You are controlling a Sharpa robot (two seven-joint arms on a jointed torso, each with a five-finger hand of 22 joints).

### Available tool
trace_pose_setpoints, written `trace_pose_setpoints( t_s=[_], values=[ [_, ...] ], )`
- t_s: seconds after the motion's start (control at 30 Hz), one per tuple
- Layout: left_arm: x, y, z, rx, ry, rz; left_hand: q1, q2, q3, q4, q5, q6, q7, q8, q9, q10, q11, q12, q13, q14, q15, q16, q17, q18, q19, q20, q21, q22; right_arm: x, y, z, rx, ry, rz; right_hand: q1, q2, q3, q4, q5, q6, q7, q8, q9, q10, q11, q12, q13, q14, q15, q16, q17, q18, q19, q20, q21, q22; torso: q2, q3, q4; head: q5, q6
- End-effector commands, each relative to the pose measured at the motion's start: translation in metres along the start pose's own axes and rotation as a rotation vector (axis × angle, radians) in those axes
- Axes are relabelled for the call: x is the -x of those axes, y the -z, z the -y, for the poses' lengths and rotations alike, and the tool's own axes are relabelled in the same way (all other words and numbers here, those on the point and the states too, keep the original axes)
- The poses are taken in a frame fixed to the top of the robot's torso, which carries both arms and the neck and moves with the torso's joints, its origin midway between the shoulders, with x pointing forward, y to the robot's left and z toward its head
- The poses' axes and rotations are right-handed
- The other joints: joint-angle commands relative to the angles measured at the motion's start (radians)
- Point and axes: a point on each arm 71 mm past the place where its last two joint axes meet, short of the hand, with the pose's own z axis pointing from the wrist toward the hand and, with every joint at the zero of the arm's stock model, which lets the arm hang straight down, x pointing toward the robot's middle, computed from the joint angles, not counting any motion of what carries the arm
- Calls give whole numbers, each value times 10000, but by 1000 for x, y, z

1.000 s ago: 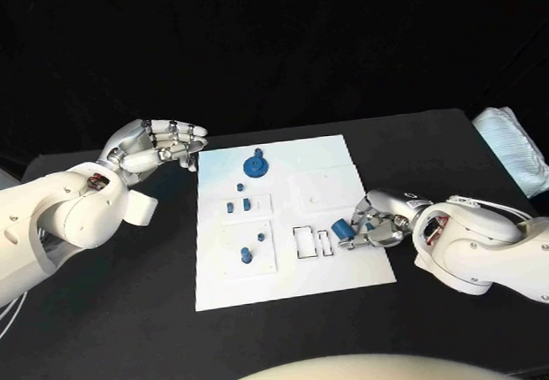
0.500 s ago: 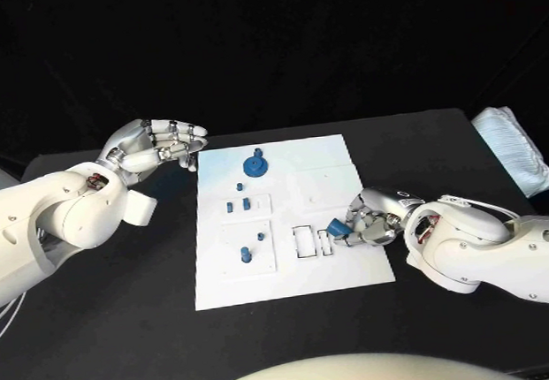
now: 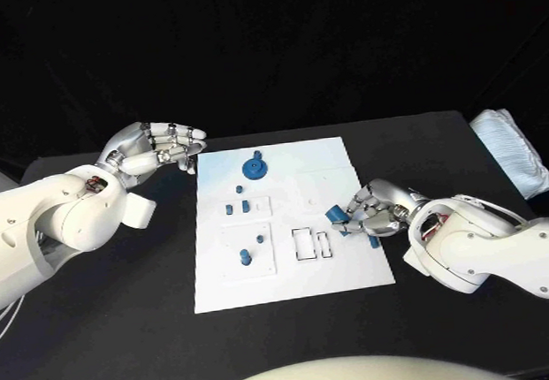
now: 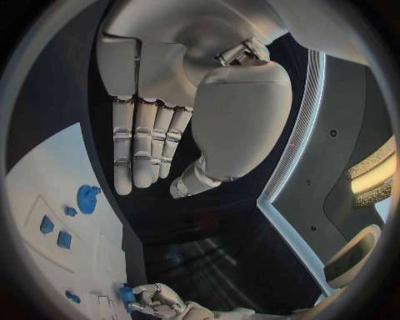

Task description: Assemble the parts on the task board

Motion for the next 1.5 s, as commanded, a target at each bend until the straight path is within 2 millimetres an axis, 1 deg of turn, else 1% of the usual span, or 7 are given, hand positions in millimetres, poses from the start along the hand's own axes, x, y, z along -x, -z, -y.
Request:
trace_pose_setpoints(
  t_s=[0.03,0.17,0.43,0.5,0.63,0.93,1.5],
  values=[
    [-2,-1,1,-42,76,-156,-102,22,-13,45,52,-52,10,43,-11,-100,-1,49,13,-15,22,50,-7,138,20,66,-67,-16,4,2,-9,148,-1154,133,179,261,201,-120,55,322,-276,259,115,589,-80,64,1878,1003,-81,67,2536,-110,245,-75,81,467,4,-1,1,1,21],
    [-2,-1,1,-37,75,-152,-102,22,-13,45,52,-52,10,43,-11,-100,-1,49,13,-15,22,50,-7,138,20,66,-67,-16,2,2,-19,268,-1254,-241,-167,132,201,-103,168,346,-275,316,112,606,-82,65,1899,1005,-87,70,2544,-116,249,-88,101,502,23,-4,-10,0,27],
    [-4,-1,1,-41,87,-185,-109,31,-12,57,56,-52,8,52,-13,-115,-1,59,13,-20,24,54,-10,139,19,69,-78,-23,-16,-5,-31,196,-846,-1628,-838,131,224,-99,46,388,-278,422,109,640,-83,82,1952,1010,-84,79,2567,-134,267,-81,174,596,16,-2,17,5,-16],
    [-4,-2,1,-41,91,-193,-109,31,-12,57,56,-52,8,52,-13,-115,-1,59,13,-20,24,54,-10,139,19,69,-78,-23,-20,-7,-33,175,-691,-1902,-1133,161,188,-106,377,394,-292,472,112,647,-88,73,1960,1014,-83,85,2583,-141,279,-82,208,639,11,3,17,-3,-9],
    [-5,-2,1,-35,108,-211,-110,35,-10,62,59,-52,8,56,-14,-120,-1,65,14,-21,24,56,-11,139,20,70,-83,-27,-27,-9,-38,235,-301,-2254,-1446,283,151,-95,472,420,-304,540,121,669,-101,87,1990,1022,-92,99,2621,-155,299,-81,264,702,7,6,19,25,-11],
    [-6,-3,1,-27,127,-219,-139,57,-10,98,66,-61,12,64,-19,-135,2,86,17,-22,27,65,-14,139,22,75,-98,-38,-32,-12,-46,414,349,-2273,-1551,303,126,-99,481,431,-311,568,126,687,-107,114,2019,1024,-94,104,2632,-166,315,-82,312,749,20,8,-18,32,36],
    [-6,-4,1,2,148,-184,-230,67,-26,205,70,-188,55,39,-60,-212,27,149,23,-28,49,97,-25,140,39,95,-160,-84,-35,-22,-48,442,993,-1590,-1583,411,185,-106,640,455,-339,623,134,726,-129,170,2078,1024,-108,104,2632,-195,360,-91,442,869,30,19,7,48,29]
  ],
)
